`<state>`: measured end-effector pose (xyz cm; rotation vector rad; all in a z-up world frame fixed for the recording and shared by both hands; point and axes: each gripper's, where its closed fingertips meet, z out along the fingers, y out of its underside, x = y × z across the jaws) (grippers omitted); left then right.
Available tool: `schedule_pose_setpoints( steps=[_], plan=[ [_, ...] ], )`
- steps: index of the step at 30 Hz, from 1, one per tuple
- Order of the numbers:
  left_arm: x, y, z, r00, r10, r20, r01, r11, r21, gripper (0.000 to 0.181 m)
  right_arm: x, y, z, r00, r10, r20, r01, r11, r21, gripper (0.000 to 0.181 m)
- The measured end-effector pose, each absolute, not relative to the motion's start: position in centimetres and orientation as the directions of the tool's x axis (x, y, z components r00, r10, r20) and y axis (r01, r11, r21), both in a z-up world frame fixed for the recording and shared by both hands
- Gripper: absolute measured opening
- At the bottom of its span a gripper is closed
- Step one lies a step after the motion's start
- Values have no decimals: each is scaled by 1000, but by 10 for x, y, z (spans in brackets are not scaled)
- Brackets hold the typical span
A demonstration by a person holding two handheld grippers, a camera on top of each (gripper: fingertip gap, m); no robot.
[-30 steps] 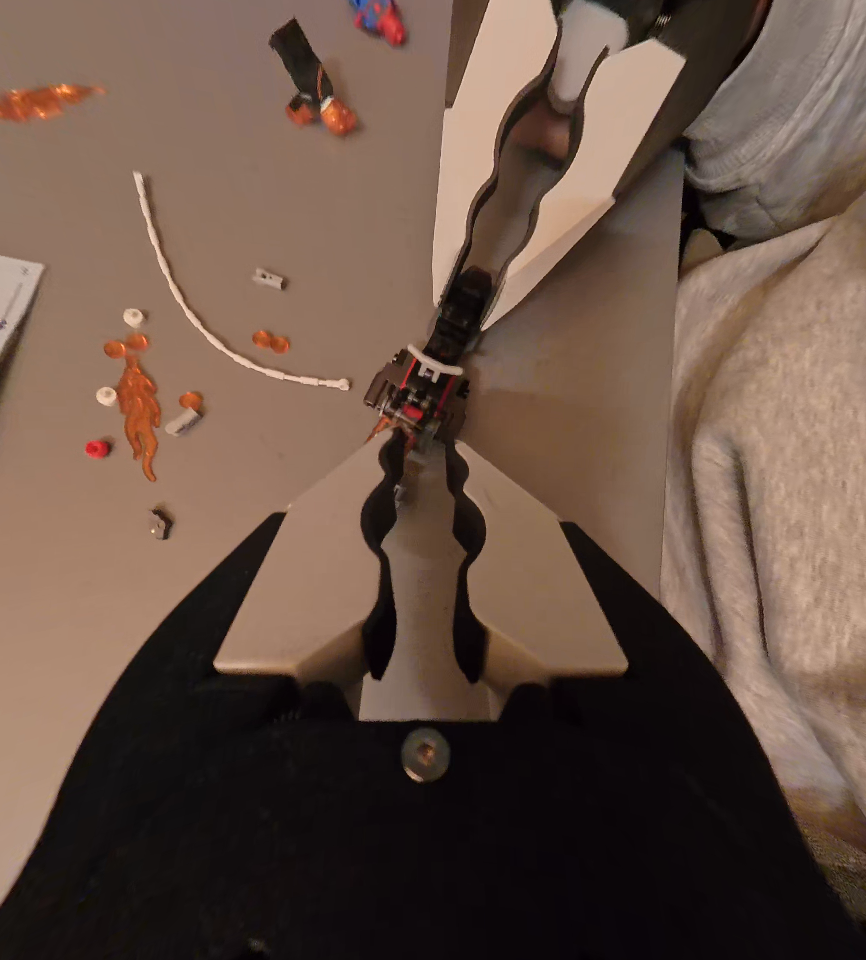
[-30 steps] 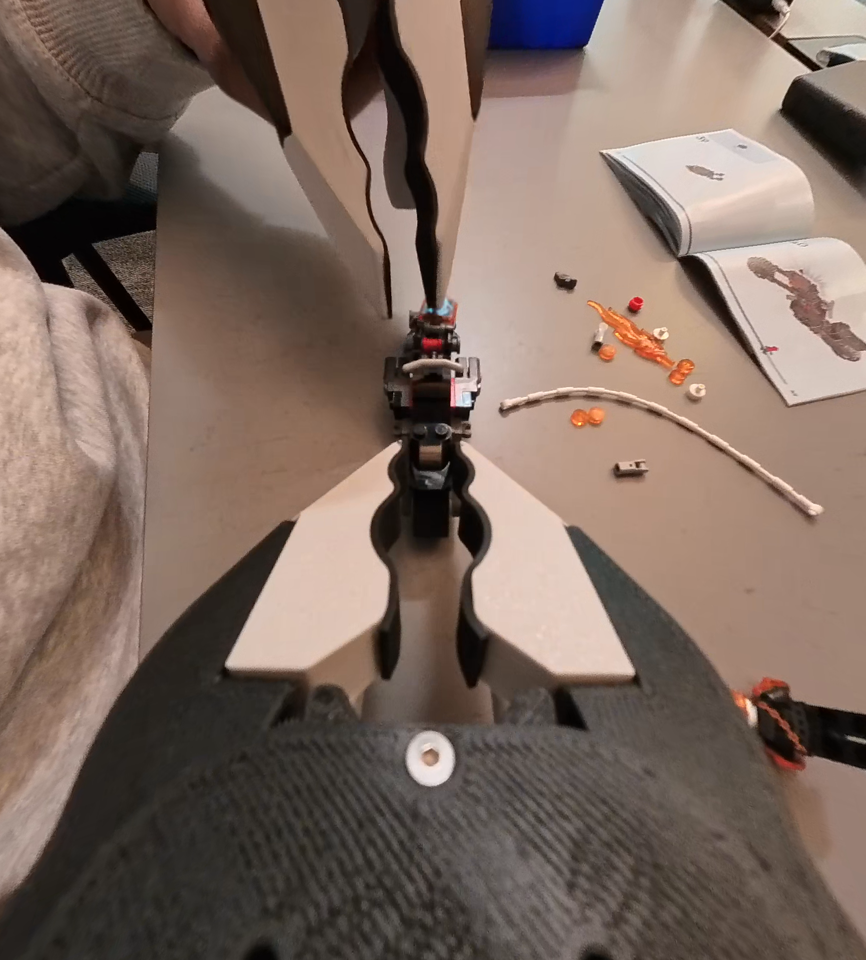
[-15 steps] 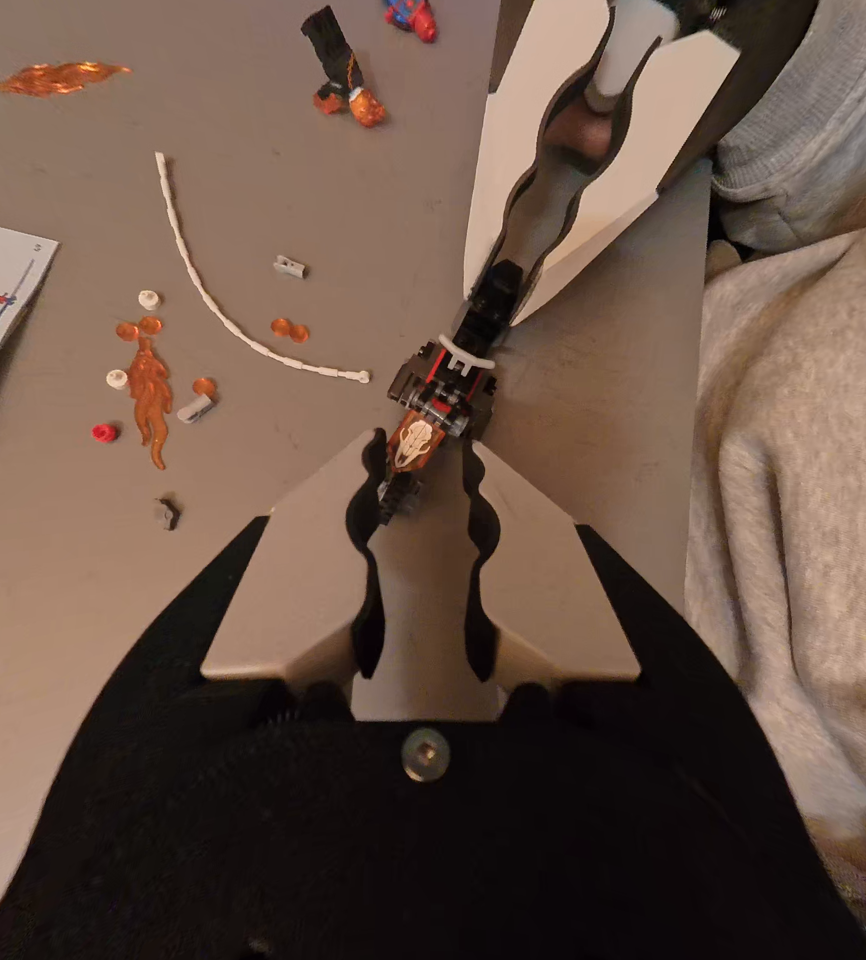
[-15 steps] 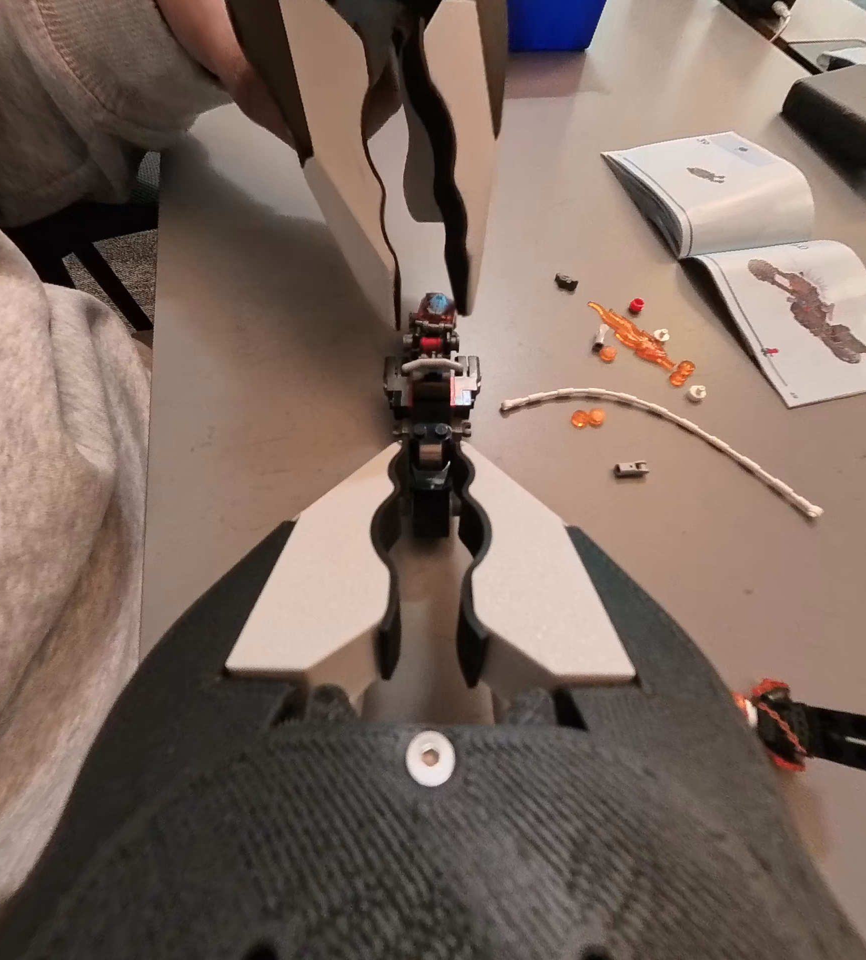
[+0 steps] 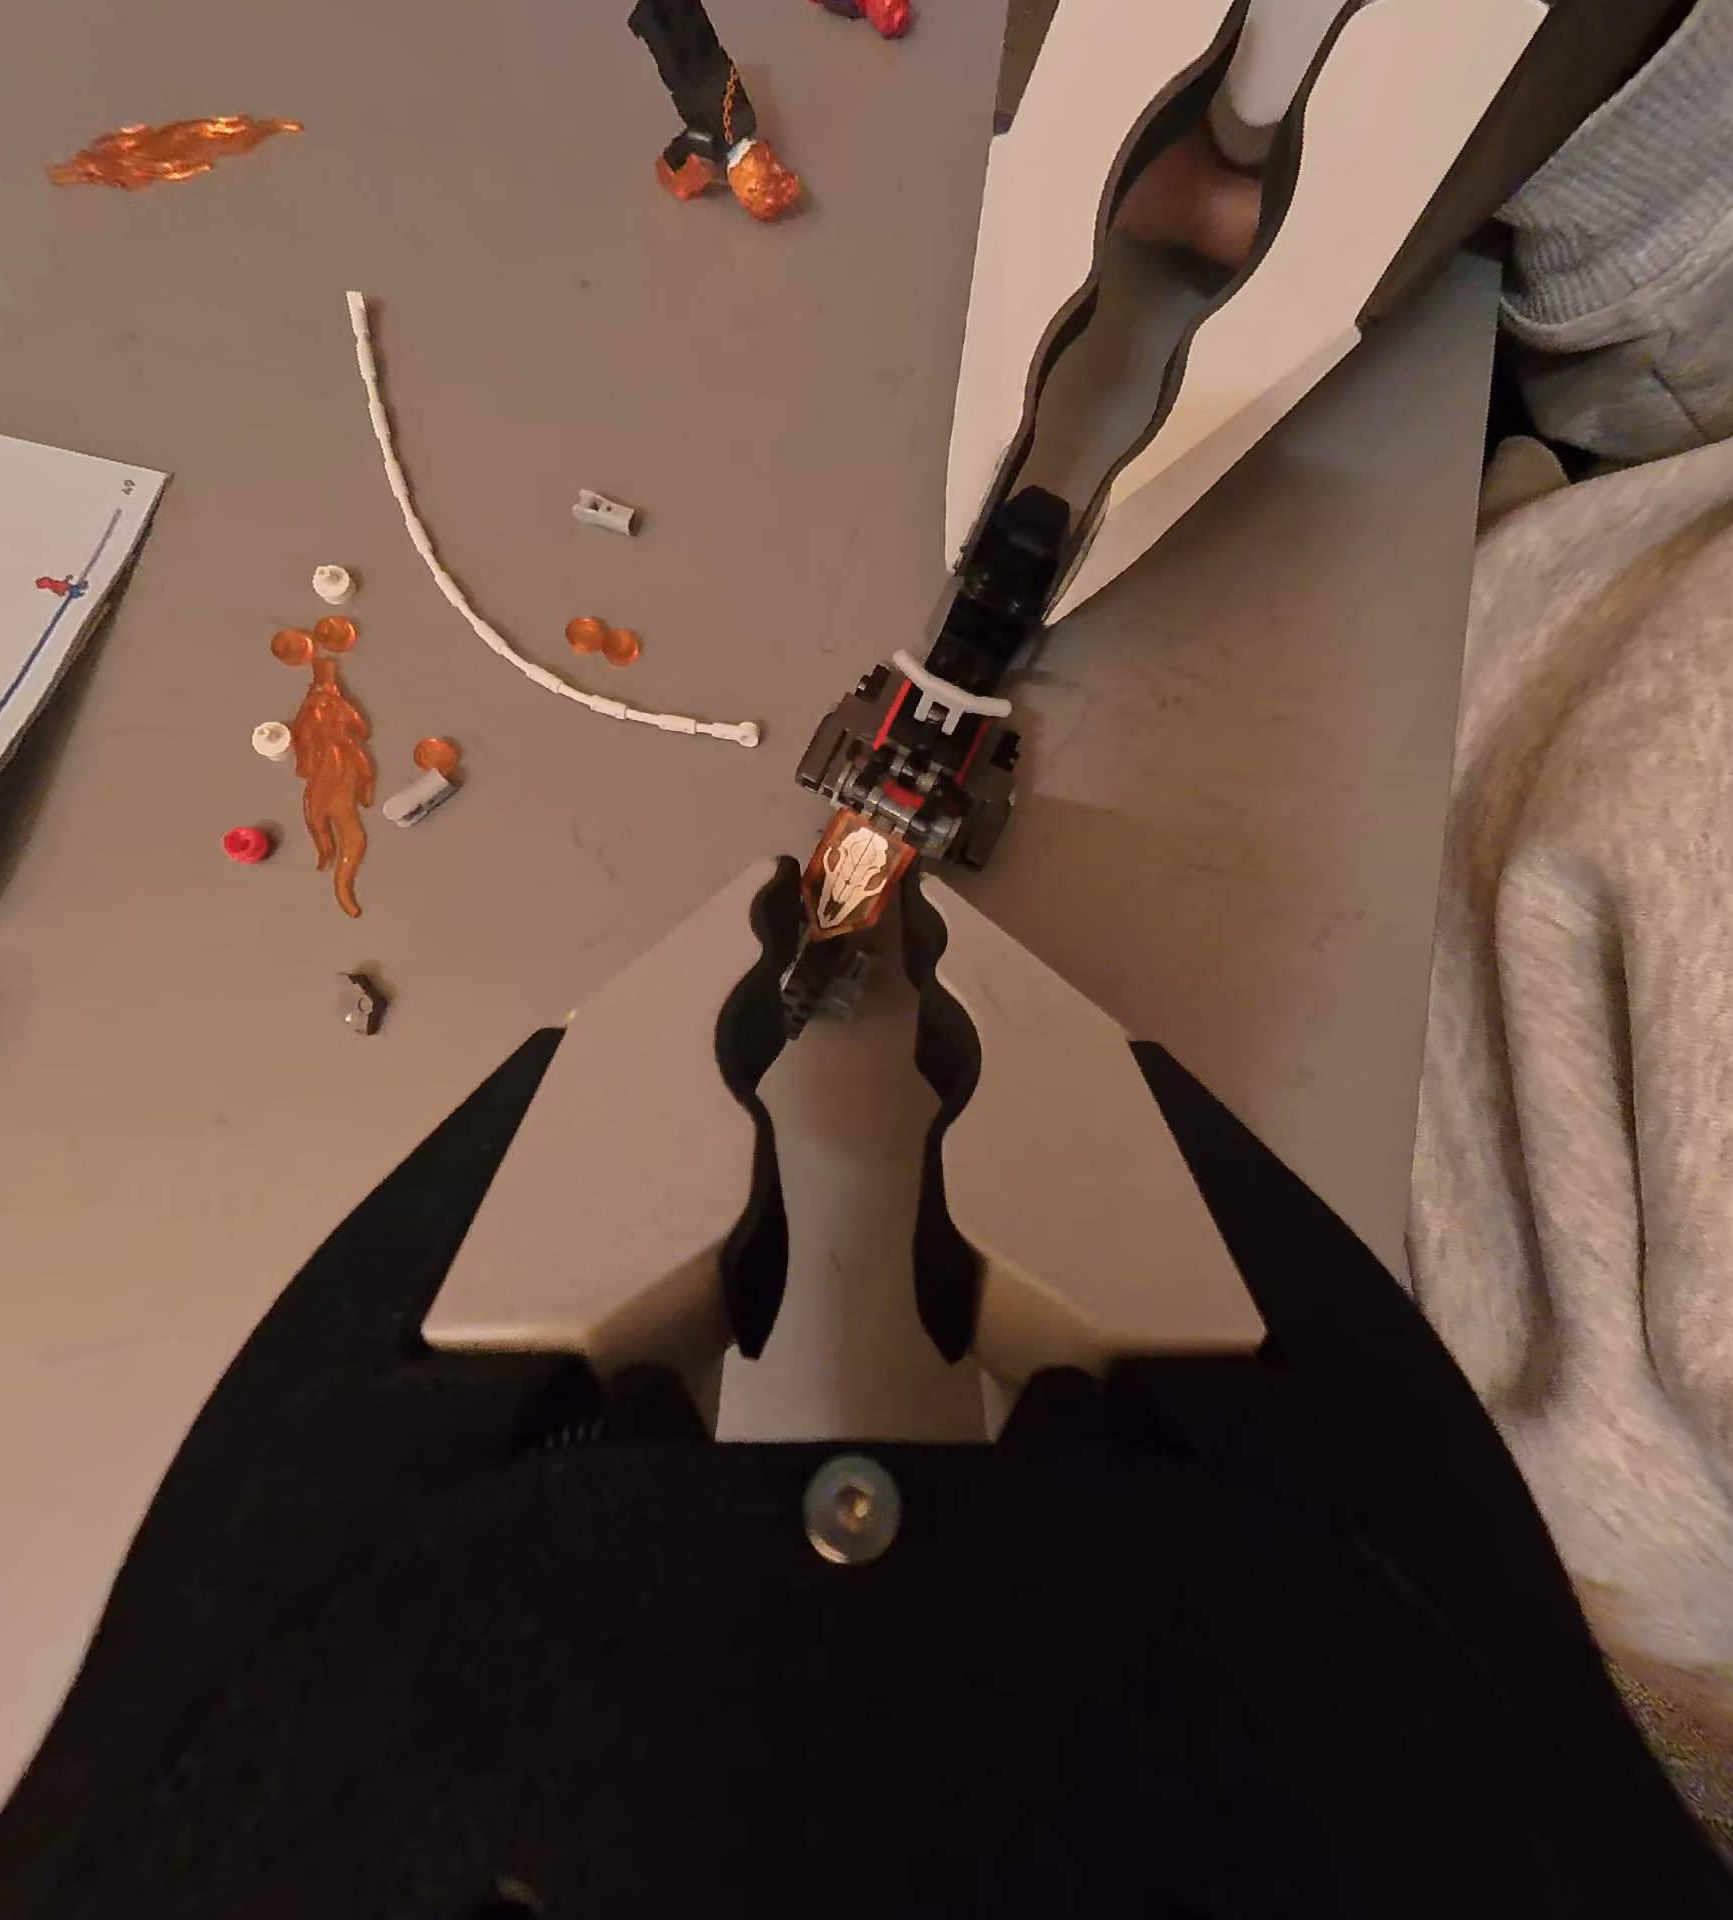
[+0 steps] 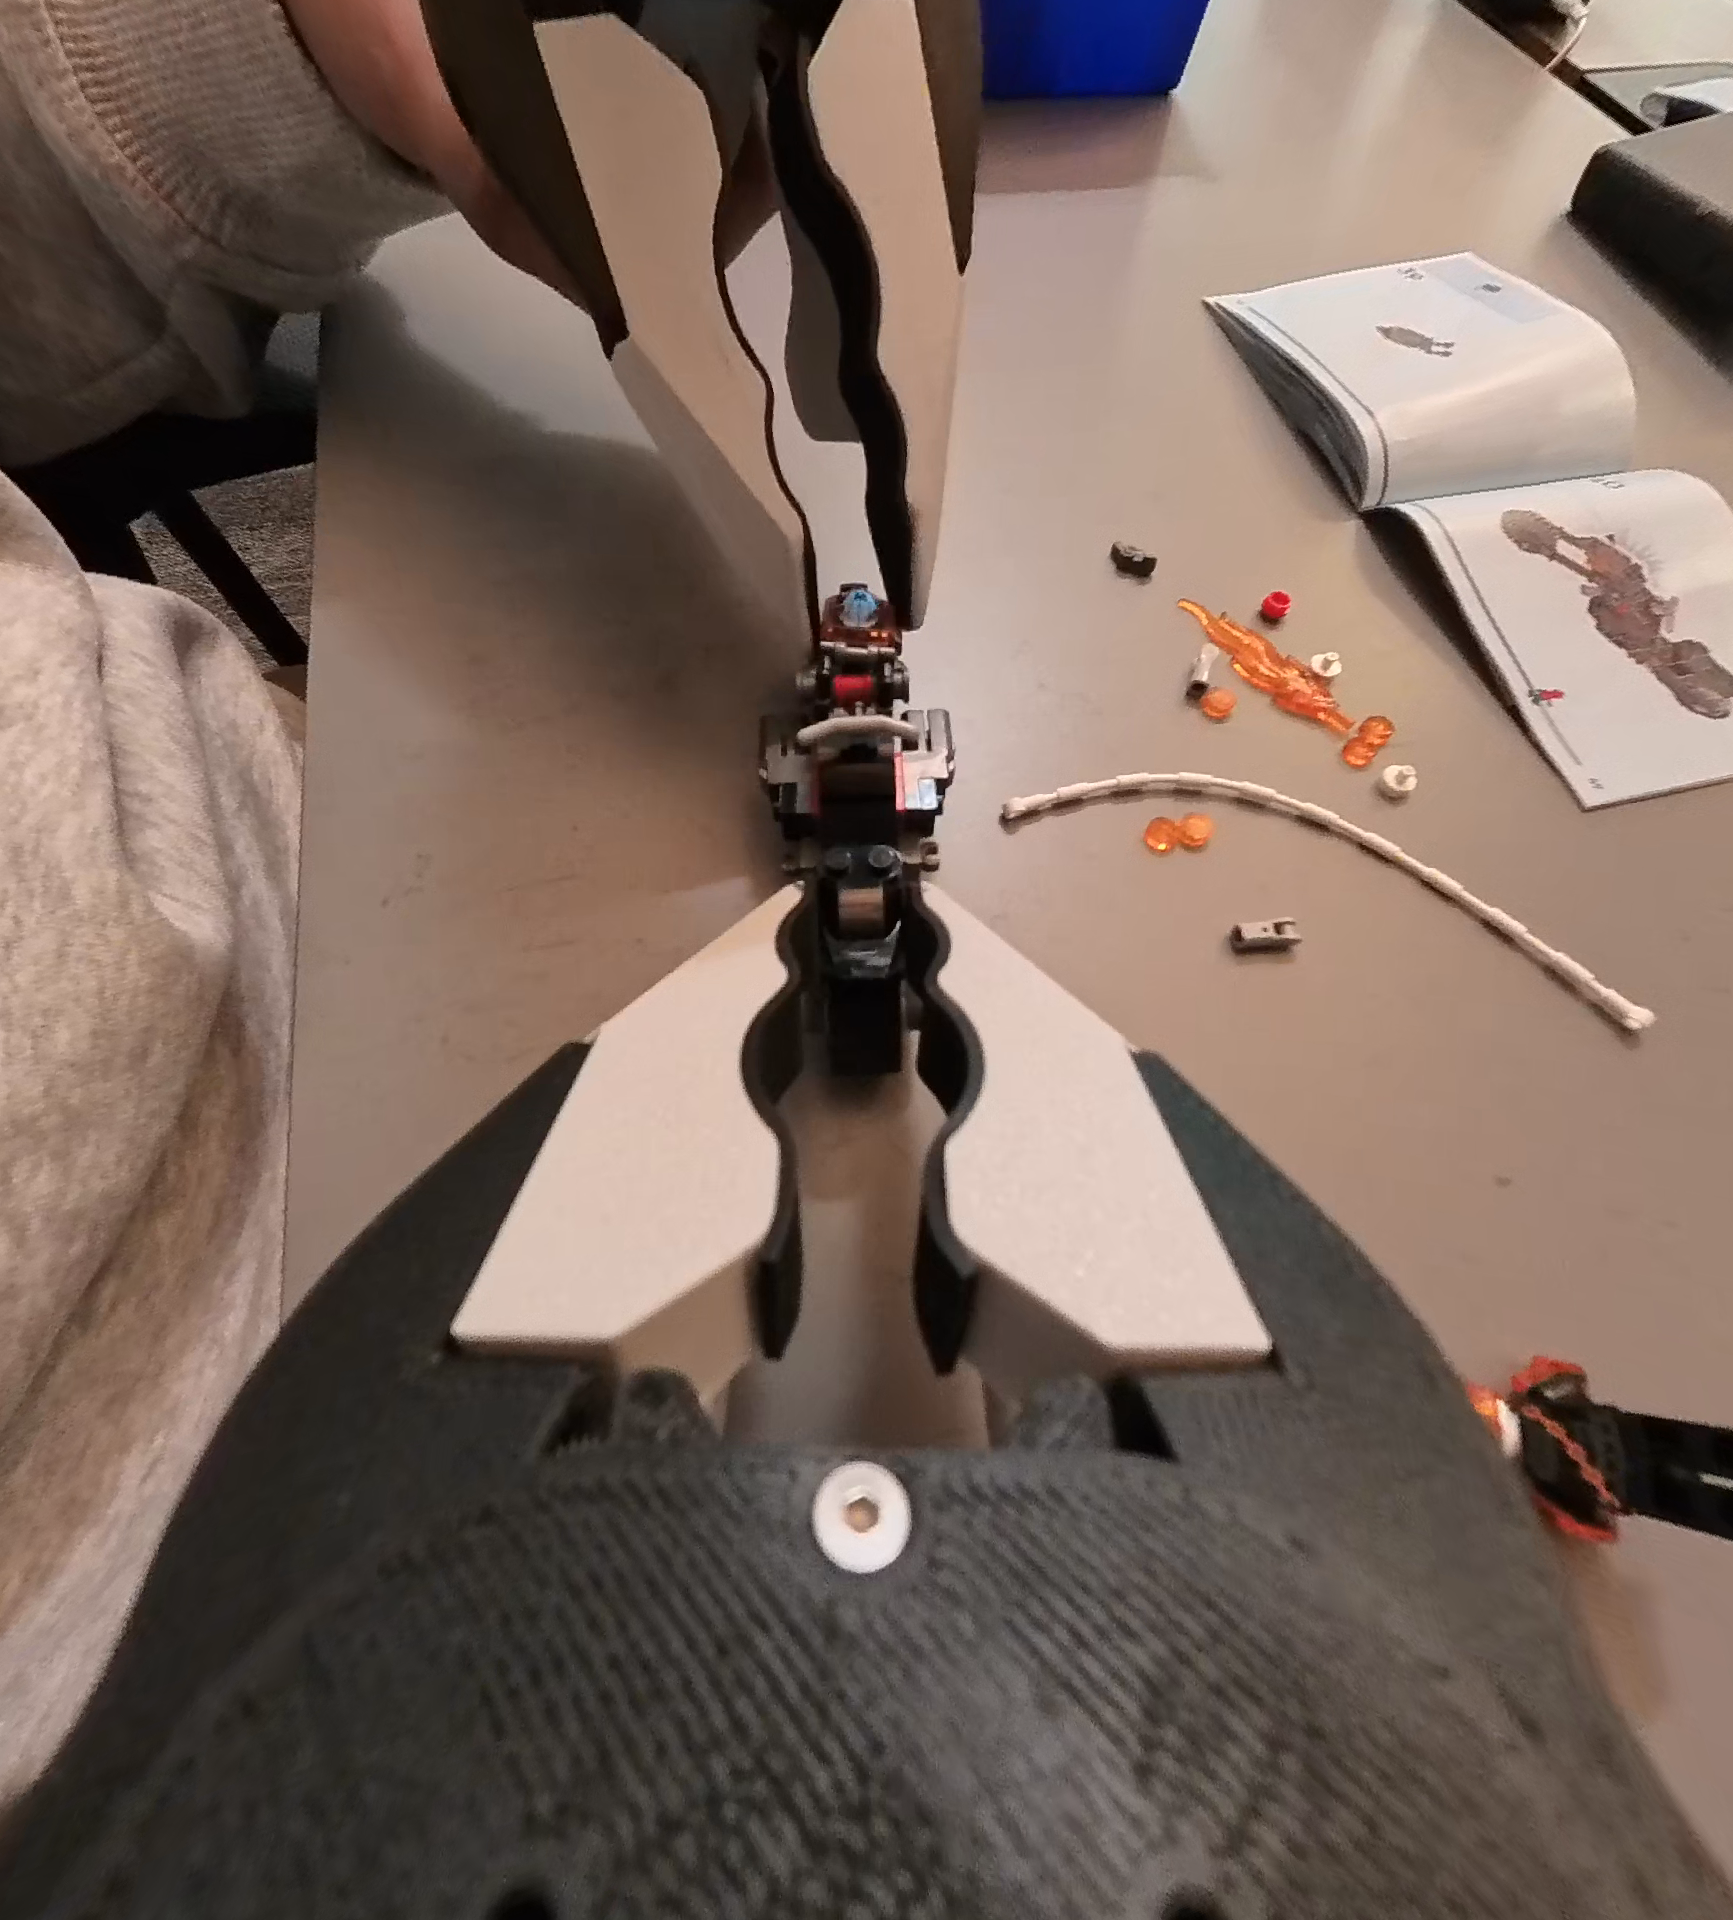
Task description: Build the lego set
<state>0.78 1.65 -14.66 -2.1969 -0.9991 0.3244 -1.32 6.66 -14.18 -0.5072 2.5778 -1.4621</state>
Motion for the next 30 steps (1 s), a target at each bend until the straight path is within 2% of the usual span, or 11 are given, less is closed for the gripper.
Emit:
schedule_pose_setpoints(
  steps=[12,22,30],
  plan=[
    [7,15,-146,656,751,74,576,-435,-692,18,-14,66,-142,-936,-349,51,-223,472,-853,13],
    [1,22,-136,670,736,95,546,-402,-735,30,-13,66,-142,-934,-354,48,-223,472,-853,13],
    [2,30,-137,693,704,155,563,-395,-726,17,-13,66,-142,-934,-354,48,-223,472,-853,13]
  ],
)
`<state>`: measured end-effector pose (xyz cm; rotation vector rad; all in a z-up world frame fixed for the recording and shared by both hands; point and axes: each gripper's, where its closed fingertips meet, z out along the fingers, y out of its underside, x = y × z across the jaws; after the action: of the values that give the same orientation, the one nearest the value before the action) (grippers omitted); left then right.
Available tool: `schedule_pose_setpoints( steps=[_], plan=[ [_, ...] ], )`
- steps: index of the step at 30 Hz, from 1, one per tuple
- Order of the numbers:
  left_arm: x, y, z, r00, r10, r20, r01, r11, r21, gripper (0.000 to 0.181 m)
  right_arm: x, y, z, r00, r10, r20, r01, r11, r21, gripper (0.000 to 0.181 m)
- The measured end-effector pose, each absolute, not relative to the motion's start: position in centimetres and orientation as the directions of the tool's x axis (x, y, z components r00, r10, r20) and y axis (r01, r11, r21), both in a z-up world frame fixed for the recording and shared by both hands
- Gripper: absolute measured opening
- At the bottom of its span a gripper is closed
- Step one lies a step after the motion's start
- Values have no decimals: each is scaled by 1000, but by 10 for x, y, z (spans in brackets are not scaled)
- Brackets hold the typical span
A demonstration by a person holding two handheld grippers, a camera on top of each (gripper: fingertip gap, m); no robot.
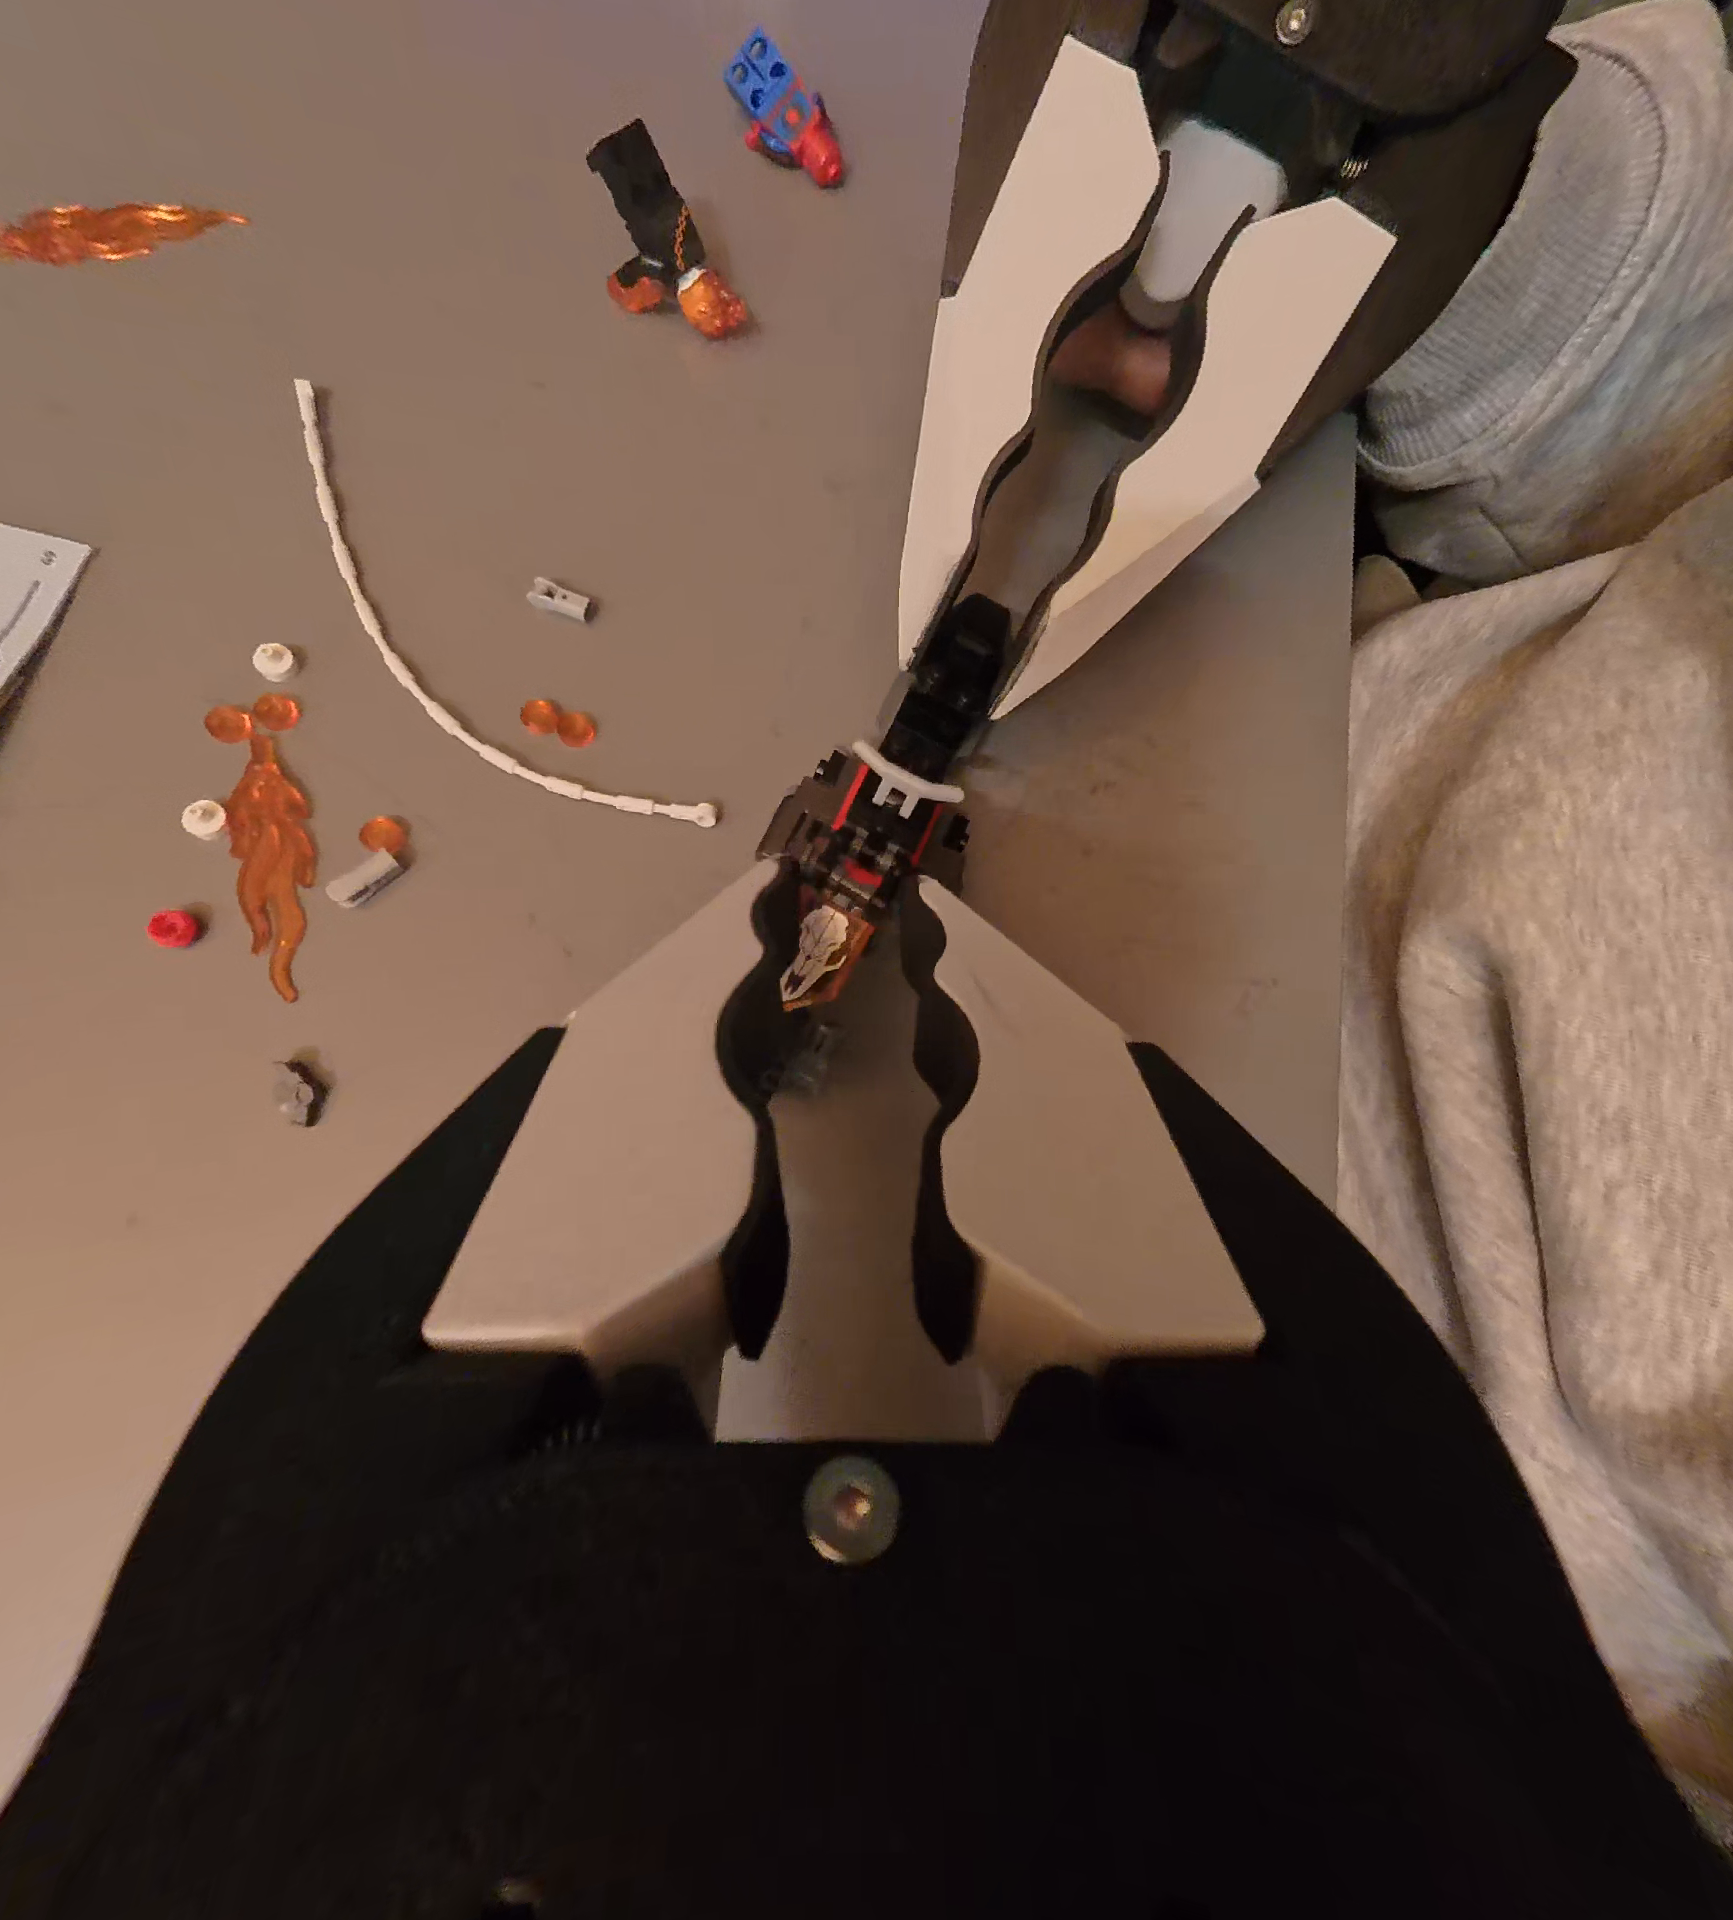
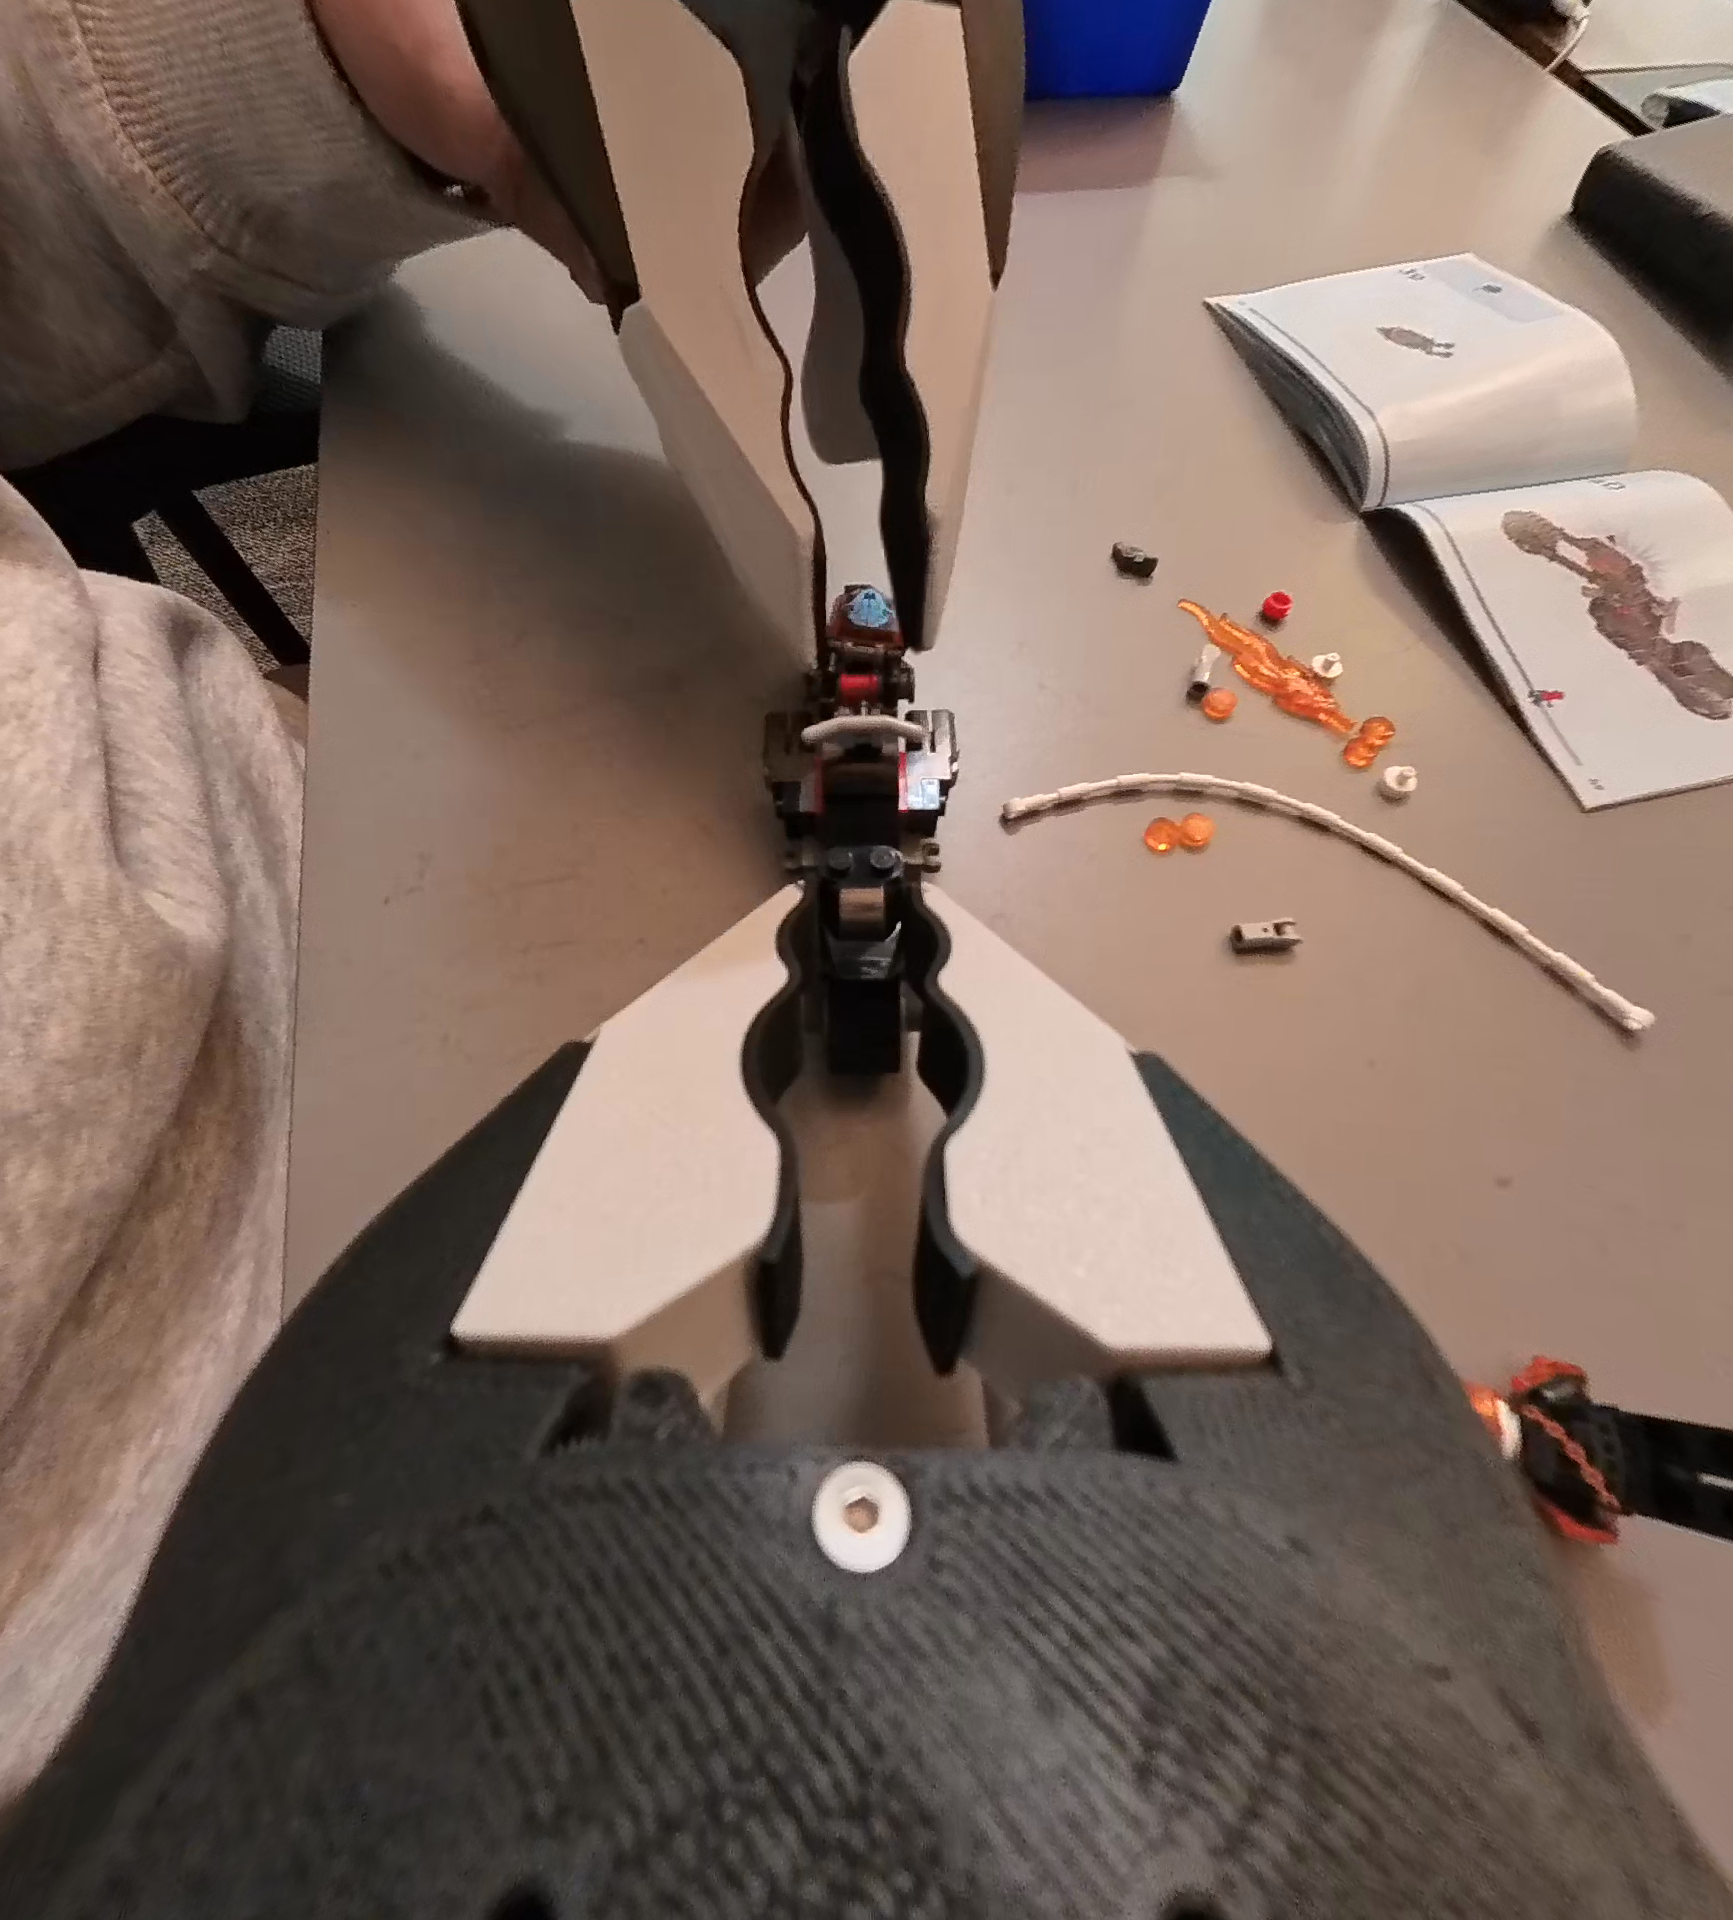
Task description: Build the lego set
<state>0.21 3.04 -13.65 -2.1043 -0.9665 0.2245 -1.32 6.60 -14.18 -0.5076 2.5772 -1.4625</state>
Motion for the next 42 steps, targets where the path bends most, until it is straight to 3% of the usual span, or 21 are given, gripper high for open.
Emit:
schedule_pose_setpoints(
  steps=[6,26,33,37,42],
  plan=[
    [3,31,-139,683,711,170,584,-392,-710,17,-13,66,-142,-934,-355,47,-223,474,-852,14],
    [-1,30,-143,633,773,-43,572,-504,-647,19,-14,66,-143,-936,-350,45,-220,477,-851,13],
    [0,28,-140,635,772,-22,574,-491,-656,23,-14,66,-143,-935,-352,35,-212,477,-853,13],
    [-3,22,-132,630,773,-69,540,-500,-677,43,-17,67,-141,-941,-333,-62,-121,500,-857,13],
    [-6,30,-117,640,768,-40,472,-434,-767,53,-27,69,-127,-905,-269,-329,162,498,-852,13]
  ],
)
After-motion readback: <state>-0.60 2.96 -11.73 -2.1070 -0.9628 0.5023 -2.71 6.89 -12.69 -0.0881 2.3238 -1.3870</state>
